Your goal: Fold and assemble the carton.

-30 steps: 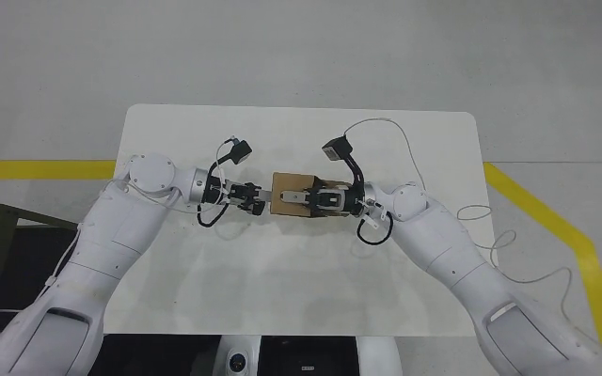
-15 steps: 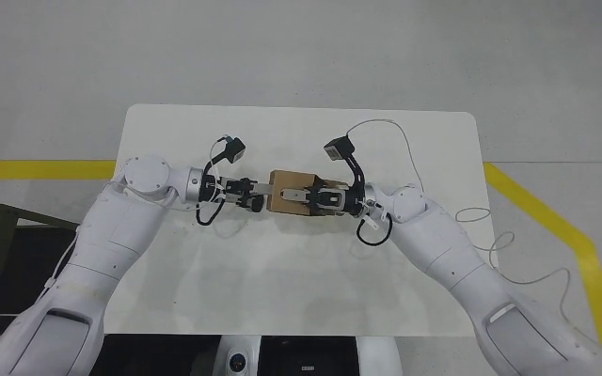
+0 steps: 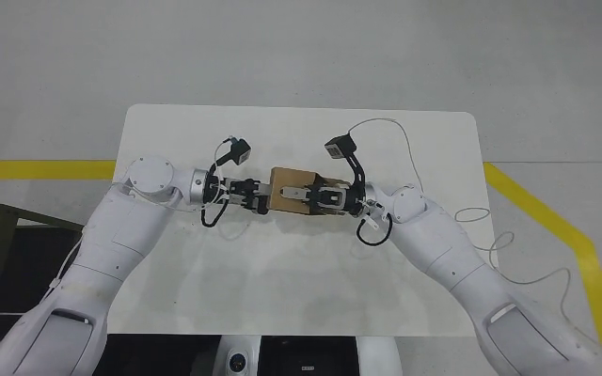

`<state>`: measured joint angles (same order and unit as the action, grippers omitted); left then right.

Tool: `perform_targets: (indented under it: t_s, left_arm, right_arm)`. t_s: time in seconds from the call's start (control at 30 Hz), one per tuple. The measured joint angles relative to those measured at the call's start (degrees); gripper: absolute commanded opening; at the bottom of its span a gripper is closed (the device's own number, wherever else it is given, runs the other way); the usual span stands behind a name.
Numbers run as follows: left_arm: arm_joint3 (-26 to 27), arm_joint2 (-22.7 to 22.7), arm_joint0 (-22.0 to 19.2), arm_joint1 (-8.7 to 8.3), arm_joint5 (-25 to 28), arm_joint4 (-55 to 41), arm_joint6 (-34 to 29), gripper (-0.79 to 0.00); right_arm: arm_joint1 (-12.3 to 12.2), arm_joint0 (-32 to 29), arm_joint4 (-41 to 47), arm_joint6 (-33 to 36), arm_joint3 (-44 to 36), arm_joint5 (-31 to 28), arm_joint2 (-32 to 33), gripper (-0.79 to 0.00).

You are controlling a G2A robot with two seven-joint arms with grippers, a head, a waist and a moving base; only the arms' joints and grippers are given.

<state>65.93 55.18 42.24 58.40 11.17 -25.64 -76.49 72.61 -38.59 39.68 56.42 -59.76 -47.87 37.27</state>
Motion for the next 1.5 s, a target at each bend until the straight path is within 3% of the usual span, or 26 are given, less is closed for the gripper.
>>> perform_targets:
  t_s: [0.37, 0.77, 0.8, 0.93, 1.23, 1.5]
  left_arm:
    - [0.48, 4.49, -0.07, -1.32, 3.36, 3.61, 1.71, 0.000]
    - [7.54, 10.13, 3.24, -2.98, 15.05, 9.76, 6.65, 0.000]
    - [8.07, 10.29, 3.56, -3.07, 16.25, 11.00, 7.28, 0.000]
    - [9.73, 11.02, 4.60, -3.40, 20.10, 15.73, 9.98, 0.000]
    - [12.29, 12.60, 6.79, -4.48, 23.77, 27.00, 12.43, 0.000]
    - [13.86, 13.43, 7.36, -5.10, 24.80, 30.57, 11.27, 0.000]
  right_arm:
    - [0.05, 1.59, -2.20, 3.04, 3.57, 3.05, -0.87, -0.785]
    - [4.00, 6.91, -3.28, 7.56, 14.64, 7.57, -4.40, -0.785]
    - [4.56, 7.25, -2.81, 7.83, 15.76, 7.84, -4.72, -0.708]
    - [6.27, 8.59, -2.06, 8.64, 19.70, 8.65, -5.53, -0.582]
    - [9.69, 10.89, -3.11, 9.10, 27.09, 10.02, -6.82, -0.551]
    - [10.31, 11.62, -5.52, 9.56, 28.79, 9.57, -6.00, -0.520]
